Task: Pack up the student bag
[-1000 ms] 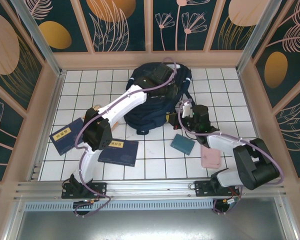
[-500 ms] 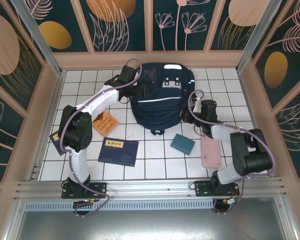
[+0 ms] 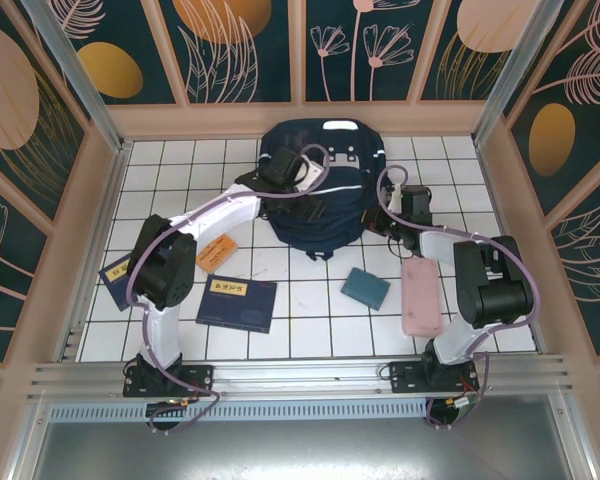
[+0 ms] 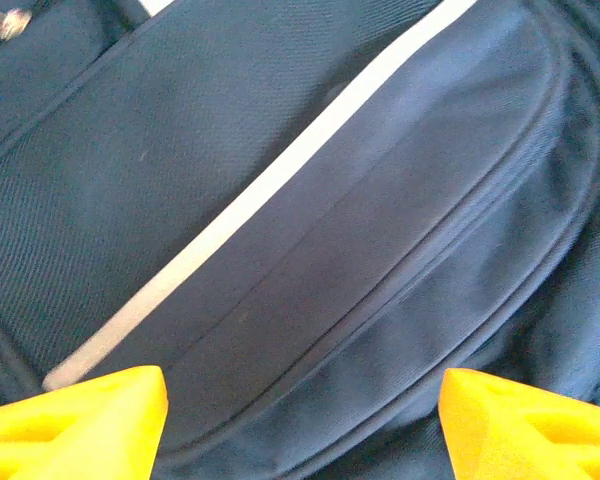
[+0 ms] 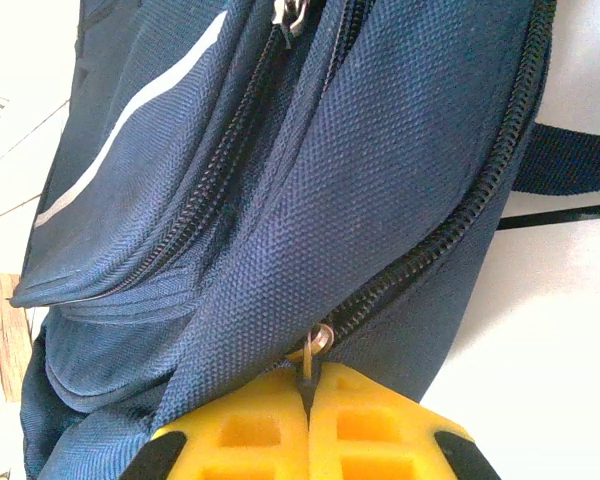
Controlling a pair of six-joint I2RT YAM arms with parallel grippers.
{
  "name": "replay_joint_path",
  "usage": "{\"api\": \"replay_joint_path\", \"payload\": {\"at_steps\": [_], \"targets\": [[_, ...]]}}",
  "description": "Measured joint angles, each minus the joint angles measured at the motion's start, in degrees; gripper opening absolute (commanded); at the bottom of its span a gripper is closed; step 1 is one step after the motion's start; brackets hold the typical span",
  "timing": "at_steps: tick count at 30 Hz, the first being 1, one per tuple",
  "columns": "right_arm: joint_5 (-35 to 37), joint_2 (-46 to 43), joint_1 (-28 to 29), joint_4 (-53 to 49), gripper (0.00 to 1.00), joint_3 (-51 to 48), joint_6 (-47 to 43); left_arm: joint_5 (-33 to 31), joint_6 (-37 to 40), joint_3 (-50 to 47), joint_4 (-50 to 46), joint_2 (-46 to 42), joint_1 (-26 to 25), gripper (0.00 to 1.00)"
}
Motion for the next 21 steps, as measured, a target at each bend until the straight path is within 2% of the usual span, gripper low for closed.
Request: {"api": "replay_joint_path", "payload": {"at_steps": [5, 8, 15, 21], "targets": [[-0.20, 0.02, -0.13, -0.74, 0.01, 0.28, 0.00, -0.92, 4.90, 7.96, -2.01, 5.88, -0.81, 0.62], [-0.46, 0.02, -0.28, -1.64, 0.01, 0.76, 0.02, 0.85, 7.37, 11.34, -4.98, 8.70, -0.37, 0.65], [-0.63, 0.02, -0.31, -2.38, 0.01, 1.18, 0.48, 2.54, 10.25, 12.59, -7.43, 11.17, -0.07, 0.61], [-0.66, 0.04, -0.33, -2.43, 0.01, 1.18, 0.92, 2.51, 11.56, 13.84, -7.76, 13.09, -0.15, 0.43]]}}
